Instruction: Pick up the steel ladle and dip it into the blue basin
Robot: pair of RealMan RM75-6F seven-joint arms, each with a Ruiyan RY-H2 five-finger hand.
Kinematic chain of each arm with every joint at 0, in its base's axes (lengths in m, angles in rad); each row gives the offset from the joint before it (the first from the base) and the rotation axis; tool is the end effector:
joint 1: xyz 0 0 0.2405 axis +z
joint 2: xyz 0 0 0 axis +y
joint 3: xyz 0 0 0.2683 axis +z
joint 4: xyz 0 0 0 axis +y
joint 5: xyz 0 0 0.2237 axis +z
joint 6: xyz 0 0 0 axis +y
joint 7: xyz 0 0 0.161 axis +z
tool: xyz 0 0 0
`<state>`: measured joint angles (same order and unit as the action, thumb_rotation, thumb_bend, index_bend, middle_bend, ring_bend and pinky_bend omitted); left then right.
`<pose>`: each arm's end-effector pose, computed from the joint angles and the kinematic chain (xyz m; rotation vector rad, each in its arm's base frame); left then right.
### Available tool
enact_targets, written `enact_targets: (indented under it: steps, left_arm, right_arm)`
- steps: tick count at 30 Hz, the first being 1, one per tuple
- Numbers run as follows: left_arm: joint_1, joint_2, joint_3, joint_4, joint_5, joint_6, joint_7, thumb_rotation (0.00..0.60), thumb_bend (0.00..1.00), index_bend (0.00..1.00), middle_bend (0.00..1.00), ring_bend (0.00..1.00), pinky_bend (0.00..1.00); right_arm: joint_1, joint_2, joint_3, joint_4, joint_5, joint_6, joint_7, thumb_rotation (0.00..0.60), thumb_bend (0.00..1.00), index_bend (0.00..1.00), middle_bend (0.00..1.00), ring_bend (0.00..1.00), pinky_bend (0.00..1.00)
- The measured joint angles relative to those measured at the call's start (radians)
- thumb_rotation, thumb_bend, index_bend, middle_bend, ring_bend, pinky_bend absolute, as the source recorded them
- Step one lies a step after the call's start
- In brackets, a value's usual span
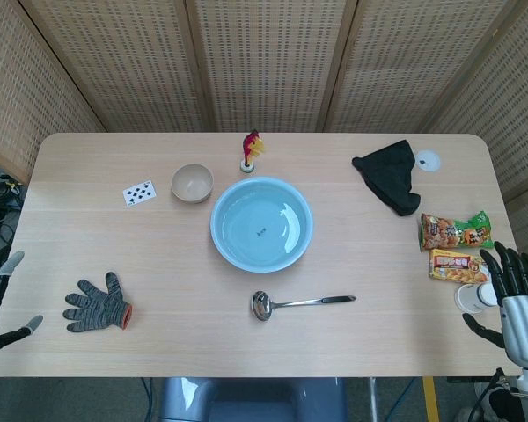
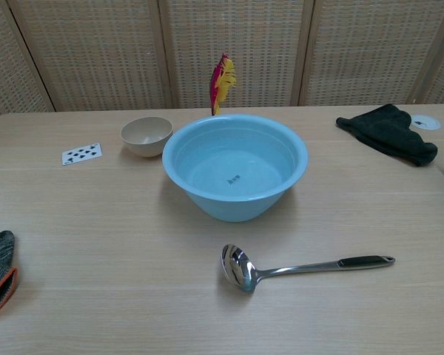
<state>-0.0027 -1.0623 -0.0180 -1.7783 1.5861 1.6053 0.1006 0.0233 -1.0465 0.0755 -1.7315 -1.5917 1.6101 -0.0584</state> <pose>-0.2948 0.1655 0.1646 -1.3552 -0.8613 -0.9511 -0.2959 -0.1835 0.1815 1.3485 -0.7815 0.9957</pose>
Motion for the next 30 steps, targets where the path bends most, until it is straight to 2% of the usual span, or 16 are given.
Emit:
enact_targets:
  steps: [5,6,7,8,9,10,11,12,14,18,23,25,30]
  left_arm:
    - [-0.002,-0.004,-0.001,0.003,-0.004,-0.005,0.003,0.600,0.00,0.00,0.00,0.00,0.00]
    - [-0.003,-0.004,-0.002,0.004,-0.005,-0.006,0.004,0.600,0.00,0.00,0.00,0.00,0.00]
    - [-0.003,-0.005,-0.002,0.004,-0.006,-0.007,0.005,0.600,0.00,0.00,0.00,0.00,0.00]
    - [-0.004,-0.006,-0.003,0.005,-0.008,-0.008,0.007,0.600,0.00,0.00,0.00,0.00,0.00]
    - [-0.005,-0.007,-0.004,0.005,-0.012,-0.010,0.009,0.600,0.00,0.00,0.00,0.00,0.00]
    - [-0.005,-0.009,-0.006,0.006,-0.015,-0.011,0.012,0.600,0.00,0.00,0.00,0.00,0.00]
    - [-0.007,-0.011,-0.008,0.007,-0.020,-0.014,0.014,0.600,0.00,0.00,0.00,0.00,0.00]
    - [-0.009,-0.015,-0.011,0.010,-0.027,-0.018,0.017,0.600,0.00,0.00,0.00,0.00,0.00]
    - [-0.015,-0.023,-0.018,0.018,-0.040,-0.027,0.022,0.600,0.00,0.00,0.00,0.00,0.00]
    - [-0.033,-0.047,-0.036,0.040,-0.088,-0.061,0.046,0.600,0.00,0.00,0.00,0.00,0.00]
    - [-0.053,-0.072,-0.057,0.063,-0.138,-0.094,0.077,0.600,0.00,0.00,0.00,0.00,0.00]
    - [-0.058,-0.078,-0.063,0.070,-0.155,-0.102,0.082,0.600,0.00,0.00,0.00,0.00,0.00]
    - [-0.068,-0.088,-0.075,0.082,-0.186,-0.116,0.098,0.600,0.00,0.00,0.00,0.00,0.00]
  right_arm:
    - [0.005,0.006,-0.005,-0.003,0.002,-0.018,0.007,0.600,0.00,0.02,0.01,0.00,0.00]
    - [0.006,0.006,-0.006,-0.003,0.004,-0.023,0.008,0.600,0.00,0.02,0.06,0.04,0.00]
    - [0.008,0.006,-0.006,-0.003,0.005,-0.028,0.007,0.600,0.00,0.02,0.14,0.12,0.01]
    - [0.010,0.006,-0.006,-0.003,0.007,-0.034,0.007,0.600,0.00,0.03,0.31,0.31,0.14]
    - [0.015,0.006,-0.007,-0.003,0.009,-0.046,0.003,0.600,0.00,0.03,0.49,0.54,0.37]
    - [0.021,0.005,-0.007,-0.002,0.010,-0.057,-0.001,0.600,0.00,0.04,0.59,0.68,0.54]
    - [0.029,0.004,-0.006,0.002,0.010,-0.071,-0.007,0.600,0.00,0.04,0.70,0.81,0.77]
    - [0.042,0.002,-0.005,0.009,0.009,-0.093,-0.016,0.600,0.00,0.05,0.77,0.88,0.90]
    - [0.065,0.001,-0.007,0.018,0.008,-0.136,-0.027,0.600,0.00,0.07,0.84,0.94,0.98]
    - [0.146,0.006,-0.011,0.031,0.010,-0.299,-0.059,0.600,0.00,0.12,0.91,1.00,1.00]
    - [0.269,0.008,-0.011,0.026,0.039,-0.536,-0.058,0.600,0.01,0.22,0.95,1.00,1.00]
    - [0.324,0.004,-0.010,0.022,0.059,-0.628,-0.043,0.600,0.04,0.26,0.95,1.00,1.00]
    - [0.443,-0.035,-0.003,0.032,0.128,-0.801,-0.028,0.600,0.23,0.39,0.96,1.00,1.00]
